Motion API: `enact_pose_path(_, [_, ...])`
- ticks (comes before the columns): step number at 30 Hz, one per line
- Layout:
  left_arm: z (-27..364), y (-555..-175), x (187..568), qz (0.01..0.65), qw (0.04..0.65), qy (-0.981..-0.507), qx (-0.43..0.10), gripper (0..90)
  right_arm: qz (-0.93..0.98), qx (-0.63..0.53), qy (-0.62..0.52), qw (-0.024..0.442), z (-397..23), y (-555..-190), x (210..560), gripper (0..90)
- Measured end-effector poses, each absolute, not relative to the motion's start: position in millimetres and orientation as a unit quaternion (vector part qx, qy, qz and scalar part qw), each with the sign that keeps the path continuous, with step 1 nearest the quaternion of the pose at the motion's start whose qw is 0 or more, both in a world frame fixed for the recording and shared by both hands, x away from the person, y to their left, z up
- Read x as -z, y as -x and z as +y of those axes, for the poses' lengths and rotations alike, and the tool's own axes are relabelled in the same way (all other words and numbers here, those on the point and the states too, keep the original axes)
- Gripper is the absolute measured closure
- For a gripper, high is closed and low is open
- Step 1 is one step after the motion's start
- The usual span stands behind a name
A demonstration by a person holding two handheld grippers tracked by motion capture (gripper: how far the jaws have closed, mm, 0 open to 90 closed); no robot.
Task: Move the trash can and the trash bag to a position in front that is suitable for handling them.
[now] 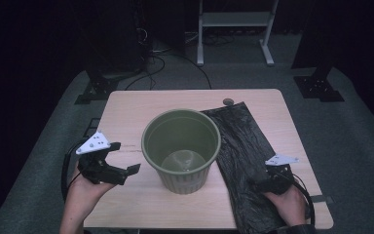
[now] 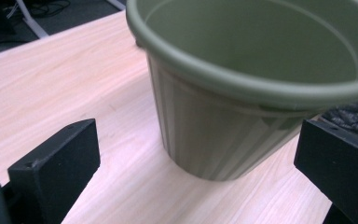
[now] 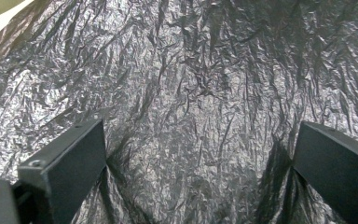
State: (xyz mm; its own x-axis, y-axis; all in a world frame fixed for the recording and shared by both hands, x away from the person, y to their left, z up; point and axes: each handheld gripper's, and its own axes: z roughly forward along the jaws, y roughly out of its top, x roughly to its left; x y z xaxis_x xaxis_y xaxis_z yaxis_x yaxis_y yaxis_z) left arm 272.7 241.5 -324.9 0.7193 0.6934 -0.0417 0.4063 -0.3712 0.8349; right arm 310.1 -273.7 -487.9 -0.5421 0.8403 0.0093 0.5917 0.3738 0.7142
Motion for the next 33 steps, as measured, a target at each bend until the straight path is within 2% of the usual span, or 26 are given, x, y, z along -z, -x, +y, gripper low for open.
enact_pose_path(13, [239, -268, 365, 0.333, 0.448, -0.813, -0.165, 0.0, 0.808, -0.342, -0.443, 0.181, -274, -310, 488, 1.8])
enact_pose_path(33, [226, -287, 427, 0.316, 0.421, -0.836, -0.158, 0.0, 0.808, -0.343, -0.443, 0.181, -274, -310, 488, 1.8])
